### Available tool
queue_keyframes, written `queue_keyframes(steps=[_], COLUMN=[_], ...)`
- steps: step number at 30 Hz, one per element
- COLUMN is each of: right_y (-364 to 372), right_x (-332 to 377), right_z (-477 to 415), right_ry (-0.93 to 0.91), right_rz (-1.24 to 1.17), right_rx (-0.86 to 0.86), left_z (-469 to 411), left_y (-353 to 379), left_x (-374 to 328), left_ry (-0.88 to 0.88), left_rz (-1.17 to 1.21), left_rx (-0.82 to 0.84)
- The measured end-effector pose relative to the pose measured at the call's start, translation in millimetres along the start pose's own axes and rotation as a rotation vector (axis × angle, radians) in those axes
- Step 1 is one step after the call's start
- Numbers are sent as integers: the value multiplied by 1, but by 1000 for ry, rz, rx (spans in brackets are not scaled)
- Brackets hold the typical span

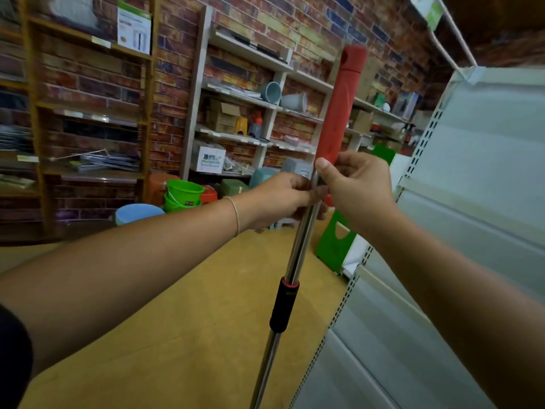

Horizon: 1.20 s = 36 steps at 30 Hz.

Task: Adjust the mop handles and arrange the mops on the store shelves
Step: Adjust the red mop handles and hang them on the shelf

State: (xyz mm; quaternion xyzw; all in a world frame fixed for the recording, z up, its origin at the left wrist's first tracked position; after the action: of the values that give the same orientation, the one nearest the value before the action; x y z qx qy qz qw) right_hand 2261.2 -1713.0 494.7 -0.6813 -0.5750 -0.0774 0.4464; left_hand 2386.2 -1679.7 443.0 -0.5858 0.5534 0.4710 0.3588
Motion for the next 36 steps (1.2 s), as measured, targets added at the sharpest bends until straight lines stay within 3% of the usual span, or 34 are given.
queue_keyframes(steps=[12, 23, 36], right_y=[11, 15, -22], right_x=[-24, -23, -1], right_z=[-65, -101, -124], right_ry=[207, 333, 261], right_rz=[86, 291, 327], right_rx=[-224, -406, -578], left_z=[-111, -164, -189], left_y=[-13, -19, 12], left_x=[0, -19, -49], left_ry=[21, 41, 260], left_rz=[-97, -63, -103], left_rx=[307, 456, 372])
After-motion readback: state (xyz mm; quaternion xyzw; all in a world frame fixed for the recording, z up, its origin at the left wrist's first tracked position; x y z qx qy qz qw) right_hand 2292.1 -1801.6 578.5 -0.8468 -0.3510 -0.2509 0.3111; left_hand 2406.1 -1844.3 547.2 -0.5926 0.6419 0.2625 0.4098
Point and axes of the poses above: each hand's wrist, its own z-axis away from the middle knuckle, its own y-axis out of the palm, x = y × z, the point moved 3 cm from there along -z, towards the middle knuckle, and after that the axes turned 12 degrees about z, right-handed, at the moved point
